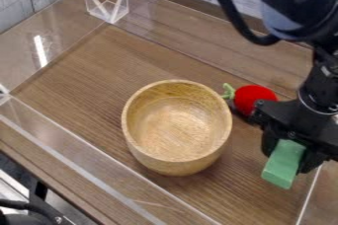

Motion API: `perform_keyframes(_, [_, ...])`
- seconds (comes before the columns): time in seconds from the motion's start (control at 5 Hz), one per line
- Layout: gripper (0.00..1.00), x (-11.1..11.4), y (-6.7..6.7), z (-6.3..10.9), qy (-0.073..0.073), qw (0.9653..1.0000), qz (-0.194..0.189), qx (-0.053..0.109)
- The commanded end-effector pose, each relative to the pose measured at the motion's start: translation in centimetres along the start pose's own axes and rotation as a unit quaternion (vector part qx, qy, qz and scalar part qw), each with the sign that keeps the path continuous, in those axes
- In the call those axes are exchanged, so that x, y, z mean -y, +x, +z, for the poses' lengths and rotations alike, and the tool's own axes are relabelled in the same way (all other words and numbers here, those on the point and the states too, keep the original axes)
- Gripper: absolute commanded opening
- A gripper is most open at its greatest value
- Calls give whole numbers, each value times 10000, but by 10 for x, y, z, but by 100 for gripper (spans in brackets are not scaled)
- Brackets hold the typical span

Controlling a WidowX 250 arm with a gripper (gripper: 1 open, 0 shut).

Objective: Remove the green block from the brown bowl and put it on the table

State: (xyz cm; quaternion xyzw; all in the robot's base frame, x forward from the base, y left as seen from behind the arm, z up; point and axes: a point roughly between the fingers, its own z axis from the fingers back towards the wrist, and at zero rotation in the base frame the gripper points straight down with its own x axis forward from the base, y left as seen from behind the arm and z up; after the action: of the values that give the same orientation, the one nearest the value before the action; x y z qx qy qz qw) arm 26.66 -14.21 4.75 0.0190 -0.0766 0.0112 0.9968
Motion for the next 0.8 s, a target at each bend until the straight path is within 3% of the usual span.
perform_keyframes(0.0, [0,-2,7,9,-113,9998,-41,181])
perform_keyframes(0.4, [0,13,-6,0,-42,9998,76,188])
perform_keyframes(0.6, [0,5,-3,-7,55,9994,262,212])
